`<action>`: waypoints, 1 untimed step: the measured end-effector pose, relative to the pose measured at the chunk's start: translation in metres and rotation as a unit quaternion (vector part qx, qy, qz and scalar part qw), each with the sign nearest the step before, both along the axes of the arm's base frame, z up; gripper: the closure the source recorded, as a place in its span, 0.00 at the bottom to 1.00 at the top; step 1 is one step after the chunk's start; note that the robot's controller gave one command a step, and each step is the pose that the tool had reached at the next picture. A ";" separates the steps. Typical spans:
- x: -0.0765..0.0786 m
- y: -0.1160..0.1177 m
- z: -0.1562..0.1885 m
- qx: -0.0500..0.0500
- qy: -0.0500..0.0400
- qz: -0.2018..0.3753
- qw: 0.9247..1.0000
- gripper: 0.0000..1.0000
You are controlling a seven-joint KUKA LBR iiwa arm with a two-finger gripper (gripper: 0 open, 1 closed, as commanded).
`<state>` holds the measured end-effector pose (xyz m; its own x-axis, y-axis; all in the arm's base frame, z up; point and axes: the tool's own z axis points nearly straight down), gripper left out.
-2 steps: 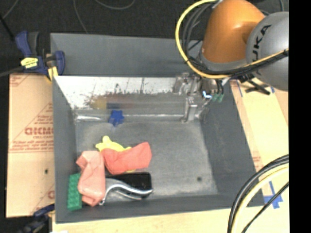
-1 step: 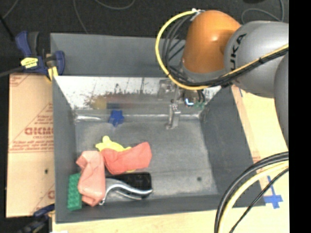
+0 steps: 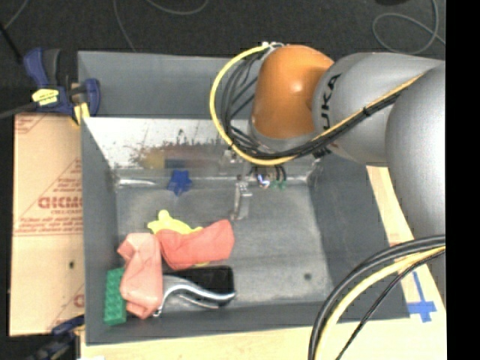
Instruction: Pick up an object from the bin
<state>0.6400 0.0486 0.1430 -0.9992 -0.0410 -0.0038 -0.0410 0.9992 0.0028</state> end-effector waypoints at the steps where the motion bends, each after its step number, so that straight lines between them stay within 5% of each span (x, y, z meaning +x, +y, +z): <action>1: 0.005 -0.006 -0.029 -0.003 -0.006 0.001 1.000 0.00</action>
Offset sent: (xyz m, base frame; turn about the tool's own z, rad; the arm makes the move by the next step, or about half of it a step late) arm -0.0543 0.0573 -0.0678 -0.1542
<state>0.6448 0.0429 0.1140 -0.9990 -0.0425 -0.0162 -0.0425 0.9991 -0.0042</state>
